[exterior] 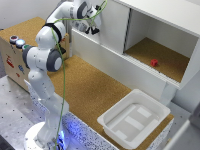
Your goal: Move the door all the way to the left and let go
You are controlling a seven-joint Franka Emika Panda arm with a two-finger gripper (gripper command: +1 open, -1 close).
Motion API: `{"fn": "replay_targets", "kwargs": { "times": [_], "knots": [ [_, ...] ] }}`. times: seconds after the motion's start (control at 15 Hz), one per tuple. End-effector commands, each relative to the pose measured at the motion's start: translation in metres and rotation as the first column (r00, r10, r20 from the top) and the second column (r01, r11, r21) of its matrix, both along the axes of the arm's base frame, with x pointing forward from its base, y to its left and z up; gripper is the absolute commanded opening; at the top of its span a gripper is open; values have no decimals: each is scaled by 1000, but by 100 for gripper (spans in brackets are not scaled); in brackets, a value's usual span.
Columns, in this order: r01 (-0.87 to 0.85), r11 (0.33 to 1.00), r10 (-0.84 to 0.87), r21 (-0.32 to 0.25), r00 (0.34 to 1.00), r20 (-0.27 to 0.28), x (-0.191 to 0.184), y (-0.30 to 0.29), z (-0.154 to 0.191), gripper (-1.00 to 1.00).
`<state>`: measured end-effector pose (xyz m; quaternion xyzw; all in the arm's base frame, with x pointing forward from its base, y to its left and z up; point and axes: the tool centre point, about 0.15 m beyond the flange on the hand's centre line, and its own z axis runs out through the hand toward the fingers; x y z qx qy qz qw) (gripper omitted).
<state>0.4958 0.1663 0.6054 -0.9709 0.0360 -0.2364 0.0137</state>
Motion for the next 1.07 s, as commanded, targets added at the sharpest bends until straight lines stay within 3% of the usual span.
{"fn": "replay_targets", "kwargs": {
  "times": [0.0,0.67,0.87,1.0],
  "knots": [
    [29,999,-29,-20,1000,9,-21,-19,-17,100],
    [107,992,-112,-66,991,-71,-26,-56,-43,100],
    [167,980,-178,-104,978,-109,-26,-92,-51,100],
    [226,970,-235,-92,967,-94,-19,-124,-49,100]
  ]
}}
